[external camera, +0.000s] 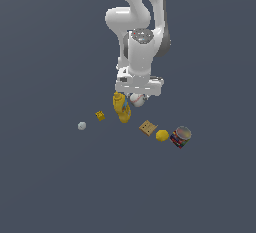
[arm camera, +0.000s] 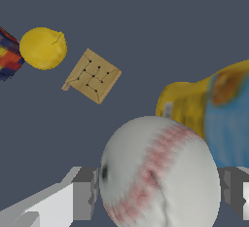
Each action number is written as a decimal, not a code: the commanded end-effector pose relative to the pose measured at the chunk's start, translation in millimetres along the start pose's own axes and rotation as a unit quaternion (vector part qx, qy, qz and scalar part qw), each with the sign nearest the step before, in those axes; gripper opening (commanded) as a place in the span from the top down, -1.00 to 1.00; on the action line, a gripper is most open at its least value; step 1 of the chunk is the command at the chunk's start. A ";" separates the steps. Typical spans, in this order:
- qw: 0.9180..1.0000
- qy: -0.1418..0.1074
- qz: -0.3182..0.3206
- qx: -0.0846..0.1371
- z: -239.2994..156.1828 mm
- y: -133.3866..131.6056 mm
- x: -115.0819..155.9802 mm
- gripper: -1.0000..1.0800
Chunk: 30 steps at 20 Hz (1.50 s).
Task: Pick up a designated object from a clutter of objects.
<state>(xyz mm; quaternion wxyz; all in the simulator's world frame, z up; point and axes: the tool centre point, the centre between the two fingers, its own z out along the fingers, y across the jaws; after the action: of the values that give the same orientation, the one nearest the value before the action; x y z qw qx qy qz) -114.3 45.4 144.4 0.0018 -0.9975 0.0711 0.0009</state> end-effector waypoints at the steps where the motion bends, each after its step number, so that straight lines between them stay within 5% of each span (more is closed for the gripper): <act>1: 1.000 0.001 0.000 0.001 -21.4 17.0 8.3 1.00; 30: 1.000 0.001 0.001 -0.001 -249.5 206.9 107.9 1.00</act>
<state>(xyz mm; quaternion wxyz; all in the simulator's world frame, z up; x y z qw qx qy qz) -39.9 -167.5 382.8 0.0007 -0.9974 0.0722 0.0008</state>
